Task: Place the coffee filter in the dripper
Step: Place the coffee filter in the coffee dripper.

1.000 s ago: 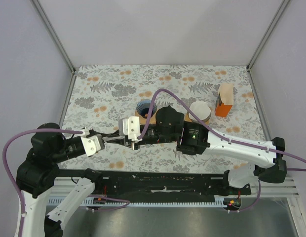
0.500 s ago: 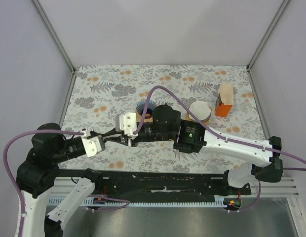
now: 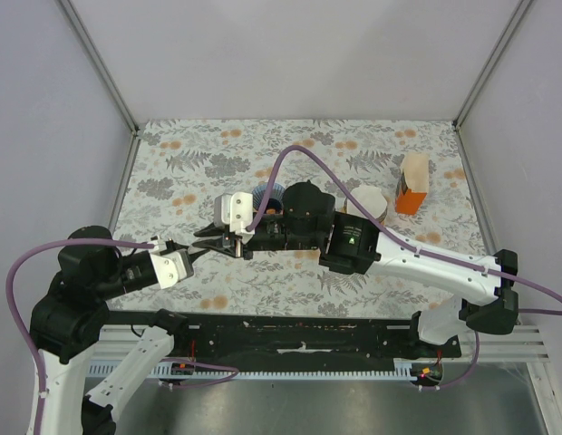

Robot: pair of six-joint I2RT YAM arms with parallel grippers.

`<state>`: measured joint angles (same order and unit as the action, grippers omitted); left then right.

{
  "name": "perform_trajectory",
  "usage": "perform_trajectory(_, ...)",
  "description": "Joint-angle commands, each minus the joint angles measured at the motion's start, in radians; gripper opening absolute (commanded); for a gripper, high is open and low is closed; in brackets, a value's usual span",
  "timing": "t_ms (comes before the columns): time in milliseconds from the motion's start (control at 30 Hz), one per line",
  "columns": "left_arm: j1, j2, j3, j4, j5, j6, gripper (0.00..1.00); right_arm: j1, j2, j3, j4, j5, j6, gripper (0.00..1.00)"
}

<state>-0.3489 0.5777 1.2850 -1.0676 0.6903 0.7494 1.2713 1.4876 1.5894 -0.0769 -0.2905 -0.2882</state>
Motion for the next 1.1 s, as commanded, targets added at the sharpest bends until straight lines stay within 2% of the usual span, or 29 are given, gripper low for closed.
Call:
perform_trajectory(0,0.002,-0.006,0.007,0.0,0.018,0.027,0.02,-0.004,-0.015,0.049,-0.014,-0.018,0.003,0.26)
perform_trajectory(733,0.001,-0.001,0.011,-0.002,0.015,0.027,0.02,-0.004,0.003,0.116,-0.057,-0.076,-0.037,0.41)
perform_trajectory(1067,0.001,-0.003,0.016,0.0,0.011,0.024,0.02,-0.004,0.04,0.133,-0.095,-0.079,-0.034,0.43)
